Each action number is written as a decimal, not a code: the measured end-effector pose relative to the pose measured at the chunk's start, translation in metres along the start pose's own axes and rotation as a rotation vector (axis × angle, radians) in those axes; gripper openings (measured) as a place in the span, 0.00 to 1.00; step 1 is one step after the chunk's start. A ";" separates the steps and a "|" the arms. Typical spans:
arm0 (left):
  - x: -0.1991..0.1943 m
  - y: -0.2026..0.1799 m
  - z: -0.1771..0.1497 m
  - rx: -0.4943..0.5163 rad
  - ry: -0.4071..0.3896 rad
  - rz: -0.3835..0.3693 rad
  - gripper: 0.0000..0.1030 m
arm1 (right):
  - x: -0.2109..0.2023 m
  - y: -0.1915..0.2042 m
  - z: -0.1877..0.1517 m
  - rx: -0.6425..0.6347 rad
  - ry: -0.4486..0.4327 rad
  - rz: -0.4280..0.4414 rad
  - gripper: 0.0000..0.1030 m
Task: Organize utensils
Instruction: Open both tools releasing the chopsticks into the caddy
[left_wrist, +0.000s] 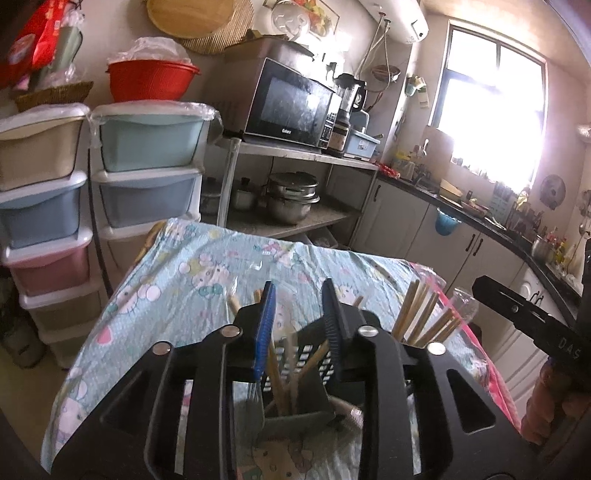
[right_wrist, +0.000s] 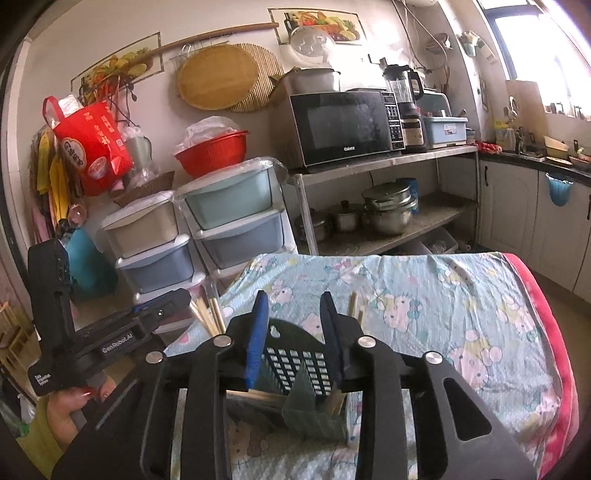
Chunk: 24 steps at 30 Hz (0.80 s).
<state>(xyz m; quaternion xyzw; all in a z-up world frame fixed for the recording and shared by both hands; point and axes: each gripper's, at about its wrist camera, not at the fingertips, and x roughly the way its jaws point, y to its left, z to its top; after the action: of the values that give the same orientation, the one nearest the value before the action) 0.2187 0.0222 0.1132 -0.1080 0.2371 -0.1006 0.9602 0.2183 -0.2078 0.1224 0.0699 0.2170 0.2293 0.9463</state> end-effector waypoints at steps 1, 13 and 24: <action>-0.002 0.002 -0.003 -0.007 0.004 0.000 0.30 | -0.001 -0.001 -0.002 0.001 0.004 -0.002 0.32; -0.017 0.012 -0.027 -0.053 0.058 -0.018 0.67 | -0.009 -0.010 -0.032 0.018 0.055 -0.024 0.42; -0.027 0.015 -0.052 -0.082 0.101 -0.031 0.77 | -0.014 -0.012 -0.060 0.024 0.114 -0.034 0.46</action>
<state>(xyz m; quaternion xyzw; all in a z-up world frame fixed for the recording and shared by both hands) 0.1723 0.0350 0.0757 -0.1459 0.2873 -0.1110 0.9401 0.1854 -0.2233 0.0710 0.0643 0.2745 0.2143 0.9352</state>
